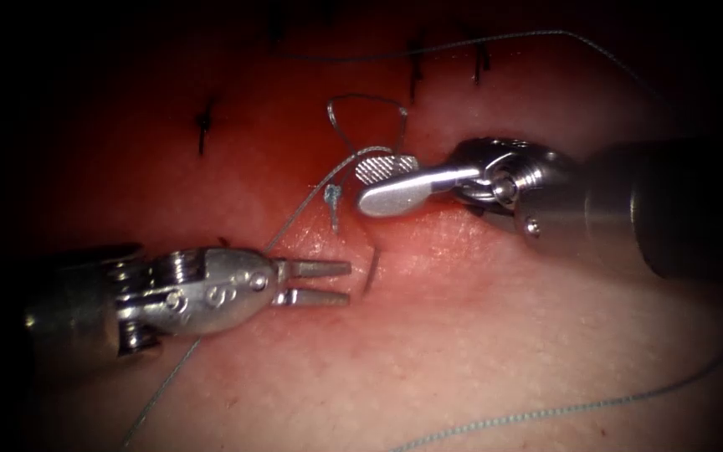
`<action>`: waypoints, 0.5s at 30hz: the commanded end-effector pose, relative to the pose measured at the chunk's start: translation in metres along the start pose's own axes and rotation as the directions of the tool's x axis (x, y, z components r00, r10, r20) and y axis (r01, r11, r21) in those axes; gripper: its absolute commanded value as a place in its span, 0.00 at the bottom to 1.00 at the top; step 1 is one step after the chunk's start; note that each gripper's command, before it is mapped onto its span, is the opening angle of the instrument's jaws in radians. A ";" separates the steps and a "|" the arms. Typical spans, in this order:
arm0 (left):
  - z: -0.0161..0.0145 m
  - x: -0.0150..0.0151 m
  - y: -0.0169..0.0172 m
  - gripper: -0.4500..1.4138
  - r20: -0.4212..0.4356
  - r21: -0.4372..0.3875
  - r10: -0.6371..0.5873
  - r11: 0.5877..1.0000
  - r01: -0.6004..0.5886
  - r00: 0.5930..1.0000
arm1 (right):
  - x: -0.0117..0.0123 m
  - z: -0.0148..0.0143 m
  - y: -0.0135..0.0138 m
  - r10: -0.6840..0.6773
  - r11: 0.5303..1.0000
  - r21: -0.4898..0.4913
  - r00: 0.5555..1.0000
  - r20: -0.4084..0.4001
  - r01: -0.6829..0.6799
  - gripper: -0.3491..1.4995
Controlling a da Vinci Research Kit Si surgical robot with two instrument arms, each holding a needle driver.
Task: Wound Closure
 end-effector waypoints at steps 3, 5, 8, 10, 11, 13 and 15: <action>0.0007 -0.0001 -0.0012 0.50 -0.063 -0.002 0.027 1.000 -0.027 0.998 | 0.0016 0.0000 0.0018 -0.022 1.000 -0.012 1.000 -0.015 0.022 0.82; 0.0007 -0.0002 -0.0018 0.50 -0.096 0.001 0.039 0.999 -0.039 0.995 | 0.0021 -0.0006 0.0023 -0.023 1.000 -0.013 1.000 -0.015 0.022 0.84; 0.0008 -0.0002 -0.0026 0.50 -0.130 -0.003 0.051 0.999 -0.052 0.990 | 0.0025 -0.0012 0.0033 -0.033 0.999 -0.027 0.999 -0.007 0.033 0.86; 0.0011 -0.0001 -0.0030 0.50 -0.144 -0.006 0.058 0.998 -0.059 0.988 | 0.0026 -0.0015 0.0037 -0.037 0.999 -0.031 0.999 -0.002 0.037 0.86; 0.0013 -0.0001 -0.0031 0.50 -0.148 -0.007 0.060 0.998 -0.062 0.987 | 0.0025 -0.0017 0.0039 -0.039 0.999 -0.034 0.999 0.003 0.039 0.86; 0.0017 0.0000 -0.0033 0.50 -0.154 -0.010 0.066 0.998 -0.069 0.986 | 0.0024 -0.0019 0.0040 -0.041 0.998 -0.038 0.999 0.016 0.042 0.86; 0.0021 0.0001 -0.0035 0.50 -0.157 -0.014 0.070 0.997 -0.073 0.985 | 0.0022 -0.0020 0.0039 -0.042 0.998 -0.034 0.998 0.036 0.044 0.86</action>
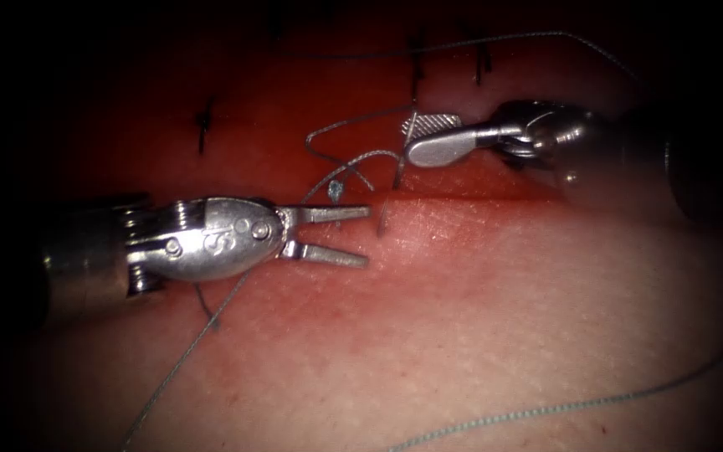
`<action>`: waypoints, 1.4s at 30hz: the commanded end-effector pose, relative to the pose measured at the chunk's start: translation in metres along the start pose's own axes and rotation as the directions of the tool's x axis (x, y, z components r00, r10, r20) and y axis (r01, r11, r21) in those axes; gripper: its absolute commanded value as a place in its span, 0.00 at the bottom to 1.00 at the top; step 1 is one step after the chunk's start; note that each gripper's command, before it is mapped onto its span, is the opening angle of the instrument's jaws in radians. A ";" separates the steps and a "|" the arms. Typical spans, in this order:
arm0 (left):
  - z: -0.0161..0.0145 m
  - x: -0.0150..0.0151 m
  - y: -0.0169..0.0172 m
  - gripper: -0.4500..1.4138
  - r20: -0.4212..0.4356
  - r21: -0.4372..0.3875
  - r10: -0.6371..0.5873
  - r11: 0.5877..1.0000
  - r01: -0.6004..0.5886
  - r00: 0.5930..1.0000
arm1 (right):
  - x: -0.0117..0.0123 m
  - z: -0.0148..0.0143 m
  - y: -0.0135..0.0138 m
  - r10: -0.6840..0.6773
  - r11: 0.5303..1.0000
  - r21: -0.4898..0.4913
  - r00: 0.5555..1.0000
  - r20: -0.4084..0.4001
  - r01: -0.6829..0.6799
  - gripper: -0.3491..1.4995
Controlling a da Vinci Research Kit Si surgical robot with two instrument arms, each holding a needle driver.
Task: Wound Closure
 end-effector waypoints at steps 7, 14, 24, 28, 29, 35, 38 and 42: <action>0.0024 0.0000 -0.0009 0.50 -0.005 -0.089 0.021 0.996 -0.021 1.000 | -0.0003 0.0002 -0.0001 -0.005 1.000 0.004 1.000 0.024 0.005 0.83; 0.0029 -0.0015 -0.0006 0.02 0.031 -0.178 -0.037 0.983 0.042 0.999 | -0.0003 -0.0015 0.0001 -0.005 1.000 -0.001 1.000 0.020 0.005 0.80; 0.0013 -0.0006 -0.0008 0.00 -0.037 -0.277 -0.345 0.905 0.322 0.938 | 0.0001 -0.0043 0.0001 -0.013 1.000 -0.003 1.000 0.027 0.013 0.76; 0.0006 0.0003 -0.0006 0.00 -0.067 -0.333 -0.458 0.848 0.413 0.887 | 0.0000 -0.0043 0.0000 -0.031 0.999 0.011 0.999 0.036 0.030 0.76; 0.0004 0.0006 -0.0006 0.00 -0.070 -0.345 -0.481 0.834 0.431 0.874 | -0.0001 -0.0043 -0.0001 -0.037 0.999 0.014 0.999 0.037 0.036 0.76; -0.0009 0.0021 -0.0003 0.00 -0.088 -0.400 -0.592 0.757 0.516 0.801 | -0.0005 -0.0039 -0.0005 -0.121 0.992 0.039 0.991 0.054 0.119 0.77; -0.0015 0.0029 0.0003 0.00 -0.063 -0.427 -0.654 0.700 0.572 0.754 | -0.0005 -0.0033 -0.0007 -0.222 0.972 0.089 0.972 0.075 0.215 0.84; -0.0022 0.0042 0.0010 0.00 -0.023 -0.453 -0.715 0.630 0.630 0.699 | -0.0006 -0.0029 -0.0010 -0.366 0.928 0.115 0.925 0.103 0.355 0.88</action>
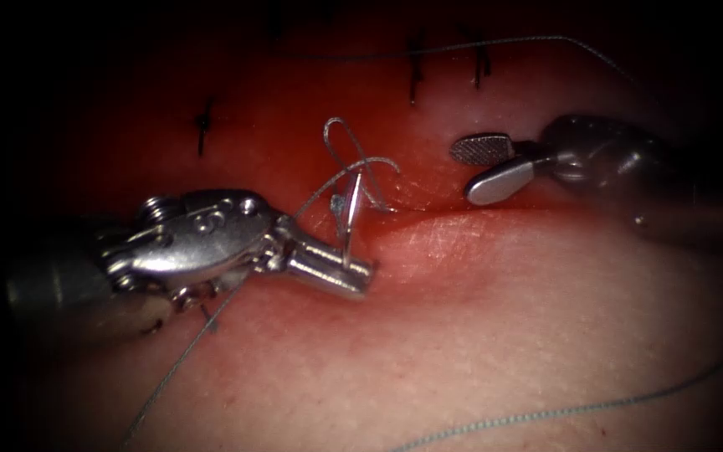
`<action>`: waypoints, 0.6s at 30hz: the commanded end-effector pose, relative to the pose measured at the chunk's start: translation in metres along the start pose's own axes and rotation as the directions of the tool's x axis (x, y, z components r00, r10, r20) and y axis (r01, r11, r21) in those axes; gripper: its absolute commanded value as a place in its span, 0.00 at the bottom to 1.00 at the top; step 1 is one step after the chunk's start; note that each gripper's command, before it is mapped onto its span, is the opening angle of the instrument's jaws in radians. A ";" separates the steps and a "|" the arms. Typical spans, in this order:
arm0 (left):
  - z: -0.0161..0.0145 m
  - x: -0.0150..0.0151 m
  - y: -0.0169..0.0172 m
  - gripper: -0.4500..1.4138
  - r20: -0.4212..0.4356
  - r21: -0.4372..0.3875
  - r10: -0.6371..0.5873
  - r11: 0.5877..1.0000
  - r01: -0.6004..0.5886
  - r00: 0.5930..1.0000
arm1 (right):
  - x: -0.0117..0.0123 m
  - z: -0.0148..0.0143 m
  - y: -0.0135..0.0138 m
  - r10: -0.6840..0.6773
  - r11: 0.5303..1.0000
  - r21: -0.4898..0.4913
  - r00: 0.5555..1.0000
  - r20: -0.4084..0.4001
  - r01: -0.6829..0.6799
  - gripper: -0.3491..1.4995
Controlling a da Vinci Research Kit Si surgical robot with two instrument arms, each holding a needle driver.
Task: Wound Closure
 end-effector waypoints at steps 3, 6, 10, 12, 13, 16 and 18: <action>0.0004 0.0005 0.0004 0.00 0.002 -0.021 -0.030 0.999 0.030 1.000 | -0.0001 0.0010 0.0000 -0.159 0.987 -0.003 0.986 0.053 0.160 0.88; 0.0003 0.0010 0.0016 0.00 0.007 -0.063 -0.052 0.997 0.052 0.999 | 0.0003 0.0011 -0.0007 -0.301 0.953 0.001 0.950 0.084 0.302 0.87; -0.0005 0.0019 0.0035 0.00 0.006 -0.092 -0.038 0.995 0.038 0.999 | 0.0006 0.0014 -0.0023 -0.470 0.881 0.015 0.875 0.117 0.472 0.87; -0.0008 0.0023 0.0043 0.00 -0.004 -0.075 0.011 0.997 -0.012 1.000 | 0.0007 0.0020 -0.0036 -0.498 0.866 0.025 0.858 0.123 0.499 0.87; -0.0009 0.0026 0.0049 0.00 -0.014 -0.057 0.051 0.997 -0.052 0.999 | 0.0007 0.0022 -0.0043 -0.507 0.861 0.030 0.853 0.125 0.507 0.87; -0.0013 0.0031 0.0067 0.00 -0.022 -0.022 0.117 0.993 -0.117 0.993 | 0.0008 0.0031 -0.0065 -0.533 0.845 0.044 0.837 0.126 0.532 0.85; -0.0014 0.0035 0.0079 0.00 -0.025 0.000 0.147 0.989 -0.147 0.989 | 0.0010 0.0038 -0.0079 -0.549 0.835 0.051 0.826 0.129 0.548 0.83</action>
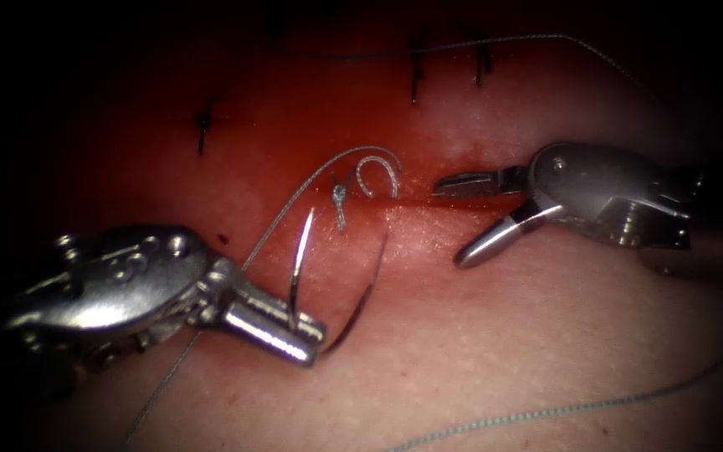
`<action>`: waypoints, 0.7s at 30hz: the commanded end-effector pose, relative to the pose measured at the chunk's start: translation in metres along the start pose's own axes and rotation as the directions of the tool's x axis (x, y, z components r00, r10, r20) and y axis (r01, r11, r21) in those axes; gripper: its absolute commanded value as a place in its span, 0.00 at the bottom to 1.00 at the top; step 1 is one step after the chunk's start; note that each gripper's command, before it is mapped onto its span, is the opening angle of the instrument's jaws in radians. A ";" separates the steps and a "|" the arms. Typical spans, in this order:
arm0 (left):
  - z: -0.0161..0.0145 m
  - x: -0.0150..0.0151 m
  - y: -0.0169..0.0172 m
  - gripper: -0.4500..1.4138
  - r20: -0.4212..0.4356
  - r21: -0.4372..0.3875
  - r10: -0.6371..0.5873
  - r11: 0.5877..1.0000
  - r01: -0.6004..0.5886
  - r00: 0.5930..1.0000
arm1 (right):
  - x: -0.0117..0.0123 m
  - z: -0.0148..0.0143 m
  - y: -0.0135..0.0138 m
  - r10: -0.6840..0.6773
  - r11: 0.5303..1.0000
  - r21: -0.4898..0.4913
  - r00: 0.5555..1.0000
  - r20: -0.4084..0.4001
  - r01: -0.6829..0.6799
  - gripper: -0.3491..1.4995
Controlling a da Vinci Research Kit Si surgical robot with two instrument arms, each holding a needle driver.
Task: Wound Closure
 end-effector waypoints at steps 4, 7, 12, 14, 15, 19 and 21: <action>0.0007 0.0010 0.0017 0.00 -0.016 0.013 0.035 0.999 -0.034 0.999 | 0.0019 0.0024 -0.0013 0.006 1.000 -0.013 1.000 0.000 -0.006 0.81; 0.0010 0.0014 0.0031 0.00 -0.014 0.021 0.054 0.998 -0.054 0.998 | 0.0023 0.0028 -0.0016 0.027 0.999 -0.019 1.000 0.004 -0.027 0.73; 0.0014 0.0021 0.0041 0.00 -0.019 0.047 0.079 0.996 -0.079 0.997 | 0.0022 0.0040 -0.0016 0.082 0.994 -0.075 0.996 0.018 -0.080 0.45; 0.0014 0.0022 0.0044 0.00 -0.020 0.058 0.090 0.994 -0.089 0.996 | 0.0019 0.0046 -0.0015 0.080 0.994 -0.082 0.996 0.034 -0.077 0.46; 0.0014 0.0022 0.0045 0.00 -0.019 0.061 0.089 0.994 -0.088 0.996 | 0.0017 0.0049 -0.0015 0.084 0.993 -0.084 0.996 0.040 -0.080 0.46; 0.0013 0.0024 0.0050 0.00 -0.015 0.074 0.098 0.993 -0.097 0.995 | 0.0002 0.0060 -0.0013 0.099 0.992 -0.088 0.992 0.073 -0.093 0.47; 0.0010 0.0026 0.0054 0.00 -0.020 0.080 0.102 0.992 -0.100 0.995 | -0.0005 0.0061 -0.0012 0.106 0.991 -0.089 0.990 0.096 -0.098 0.47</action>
